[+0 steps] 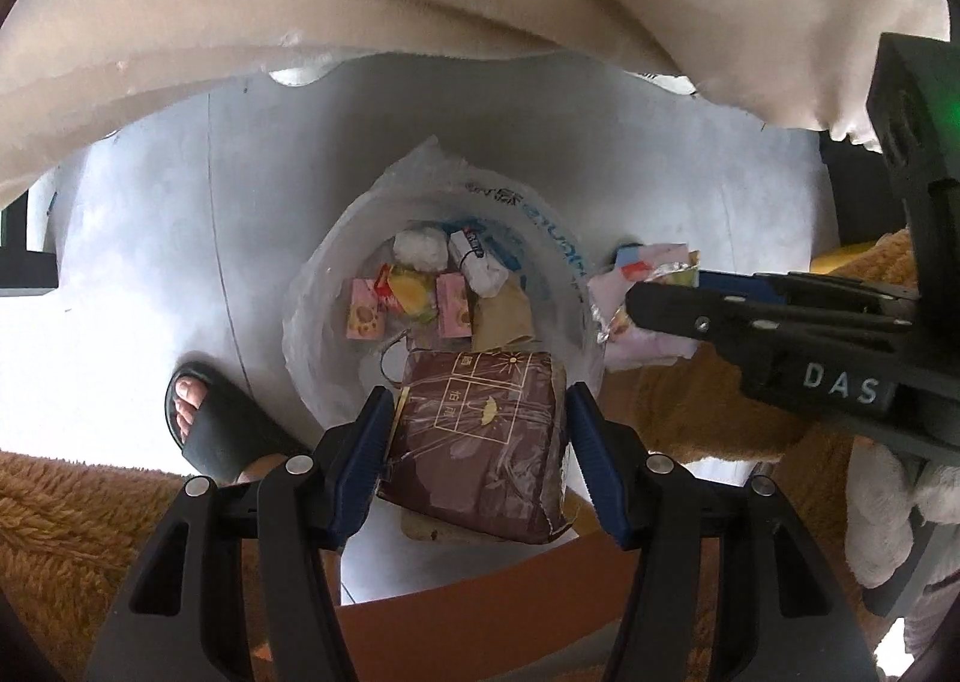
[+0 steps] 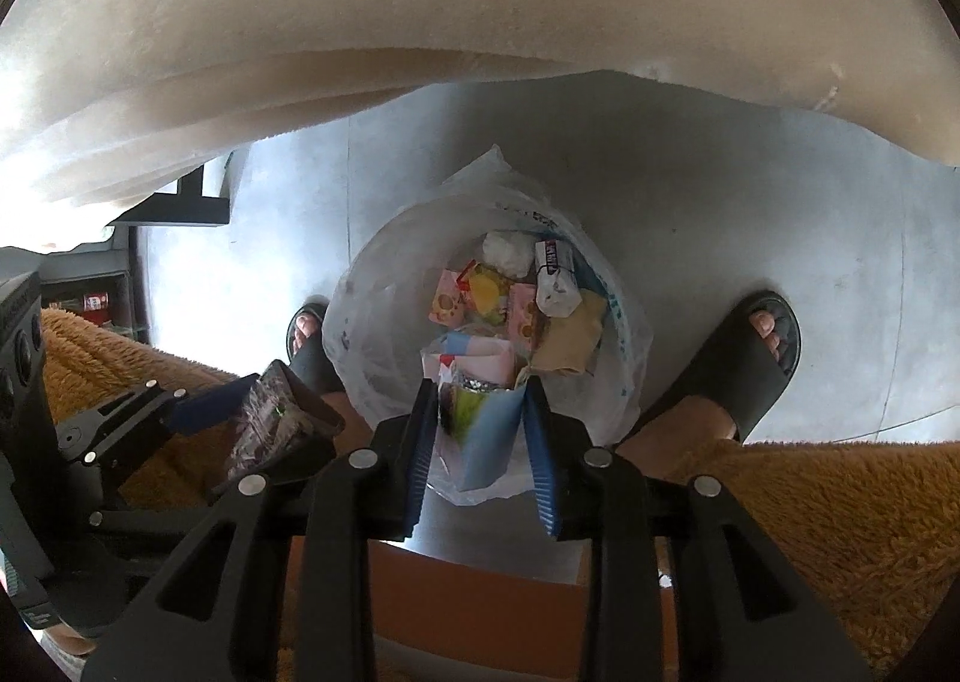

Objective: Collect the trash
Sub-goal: 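Open both grippers to drop the wrappers into the trash bag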

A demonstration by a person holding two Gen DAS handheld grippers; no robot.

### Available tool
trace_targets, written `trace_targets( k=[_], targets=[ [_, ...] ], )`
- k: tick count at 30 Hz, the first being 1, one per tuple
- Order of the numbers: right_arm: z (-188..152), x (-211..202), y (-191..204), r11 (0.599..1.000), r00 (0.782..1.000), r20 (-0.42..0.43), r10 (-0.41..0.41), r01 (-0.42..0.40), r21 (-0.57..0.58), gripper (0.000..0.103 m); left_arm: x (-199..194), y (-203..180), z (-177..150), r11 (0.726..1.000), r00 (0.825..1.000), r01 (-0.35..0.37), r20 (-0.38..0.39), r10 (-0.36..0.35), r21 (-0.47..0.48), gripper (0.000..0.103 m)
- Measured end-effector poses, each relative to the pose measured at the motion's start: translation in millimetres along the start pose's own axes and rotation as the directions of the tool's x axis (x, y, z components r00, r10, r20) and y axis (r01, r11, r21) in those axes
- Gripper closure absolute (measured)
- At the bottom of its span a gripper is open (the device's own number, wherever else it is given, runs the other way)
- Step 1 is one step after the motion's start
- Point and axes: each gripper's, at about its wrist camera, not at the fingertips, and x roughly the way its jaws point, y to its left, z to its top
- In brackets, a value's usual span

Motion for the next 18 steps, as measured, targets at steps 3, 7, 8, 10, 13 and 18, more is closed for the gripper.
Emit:
trace_targets(
  k=[3,7,8,10,13,18],
  targets=[
    [0,0,-1,1.0,1.0,-0.002,-0.004,0.004,0.004,0.069,-3,5,0,1.0,1.0,0.0,0.005,0.0,-0.022,0.026],
    [0,-4,-2,1.0,1.0,0.001,-0.003,0.003,0.01,0.068,-5,10,0,0.999,1.0,0.002,0.011,-0.002,-0.043,0.026],
    [0,-6,-1,1.0,1.0,0.008,-0.001,0.001,0.007,0.068,-6,10,0,0.999,1.0,0.001,0.014,0.0,-0.042,0.026],
    [-2,-11,0,1.0,1.0,0.02,-0.001,0.0,0.005,0.068,-10,8,-2,0.999,1.0,-0.001,0.027,0.002,-0.032,0.026],
    [-8,-20,1,1.0,0.999,0.034,0.016,-0.016,0.007,0.068,-19,7,-5,1.0,0.999,-0.002,0.049,0.003,-0.029,0.026],
    [-19,-45,3,0.999,0.996,0.085,0.033,-0.034,0.011,0.068,-41,6,-12,0.999,0.995,0.009,0.104,-0.005,-0.033,0.026]
  ],
)
